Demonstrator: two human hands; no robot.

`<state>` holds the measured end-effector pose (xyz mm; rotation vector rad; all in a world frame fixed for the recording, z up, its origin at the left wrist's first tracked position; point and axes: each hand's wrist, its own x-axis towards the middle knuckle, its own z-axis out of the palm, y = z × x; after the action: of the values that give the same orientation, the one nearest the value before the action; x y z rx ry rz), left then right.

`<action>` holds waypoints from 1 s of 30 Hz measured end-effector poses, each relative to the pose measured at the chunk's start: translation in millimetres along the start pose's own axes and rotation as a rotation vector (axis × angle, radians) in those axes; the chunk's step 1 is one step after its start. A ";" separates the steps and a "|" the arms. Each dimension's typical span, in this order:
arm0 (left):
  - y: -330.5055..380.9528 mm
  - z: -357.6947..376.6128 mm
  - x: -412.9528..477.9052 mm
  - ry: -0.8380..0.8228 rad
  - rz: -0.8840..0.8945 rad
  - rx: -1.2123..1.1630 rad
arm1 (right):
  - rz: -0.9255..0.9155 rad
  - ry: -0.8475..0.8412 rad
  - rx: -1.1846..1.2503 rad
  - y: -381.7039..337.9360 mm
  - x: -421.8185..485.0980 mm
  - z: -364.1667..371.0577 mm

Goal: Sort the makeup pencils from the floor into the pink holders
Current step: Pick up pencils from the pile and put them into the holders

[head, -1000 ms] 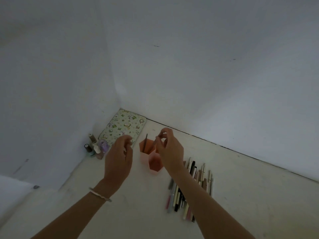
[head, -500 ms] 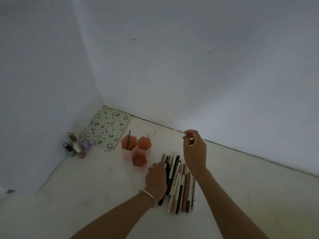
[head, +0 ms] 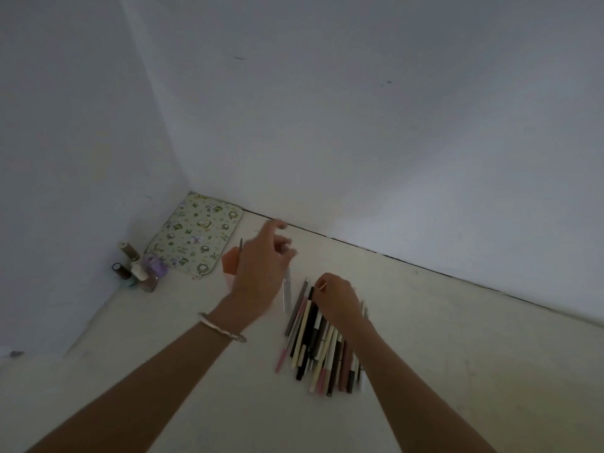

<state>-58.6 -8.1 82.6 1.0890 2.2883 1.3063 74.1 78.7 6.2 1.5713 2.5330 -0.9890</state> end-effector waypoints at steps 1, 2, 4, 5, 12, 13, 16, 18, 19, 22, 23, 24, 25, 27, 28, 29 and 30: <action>5.7 -11.6 6.6 0.051 -0.004 -0.062 | -0.002 -0.034 -0.060 -4.9 -1.6 9.4; 9.1 -20.3 11.4 0.087 -0.006 -0.123 | -0.005 -0.057 -0.130 -9.0 -3.7 18.2; 10.0 -33.2 15.3 0.138 0.005 -0.190 | -0.010 -0.078 -0.262 -16.7 -6.7 34.0; 9.2 -38.0 15.2 0.152 0.011 -0.205 | -0.006 -0.074 -0.298 -19.6 -7.5 41.0; -0.6 -66.7 25.7 0.345 0.069 -0.246 | 0.065 0.056 -0.043 -26.2 -5.6 36.8; -4.9 -75.3 31.1 0.415 0.086 -0.235 | 0.061 0.148 0.017 -27.1 -1.1 26.0; -25.1 -86.4 42.3 0.506 0.093 -0.193 | 0.013 0.437 0.284 -39.1 10.7 -12.4; -40.9 -78.2 41.9 0.483 0.060 -0.146 | -0.095 0.537 0.473 -54.6 13.5 -30.6; -50.1 -71.2 39.9 0.450 0.046 -0.120 | -0.152 0.568 0.537 -62.9 13.1 -35.6; -78.3 -51.3 28.8 0.272 0.010 -0.050 | -0.273 0.617 0.639 -84.9 7.0 -37.6; -85.0 -47.7 23.9 0.215 -0.001 -0.045 | -0.300 0.619 0.654 -90.7 4.6 -34.6; -90.2 -46.3 19.8 0.183 -0.008 -0.036 | -0.324 0.616 0.671 -95.9 2.3 -30.4; -93.8 -47.1 16.3 0.186 -0.011 -0.023 | -0.345 0.606 0.684 -100.1 0.4 -24.6; -94.2 -55.1 15.0 0.267 -0.013 -0.037 | -0.375 0.576 0.687 -107.4 -2.4 -12.3; -91.1 -61.6 15.9 0.323 -0.022 -0.071 | -0.388 0.554 0.673 -110.8 -3.9 -5.4; -87.4 -69.4 17.3 0.374 -0.036 -0.104 | -0.402 0.531 0.650 -113.9 -5.3 1.5; -82.7 -76.5 19.3 0.414 -0.049 -0.138 | -0.416 0.511 0.612 -115.5 -6.2 7.6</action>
<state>-154.1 -65.8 58.0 0.7673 2.4363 1.7763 -18.4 35.1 60.6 1.6015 3.2089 -1.7416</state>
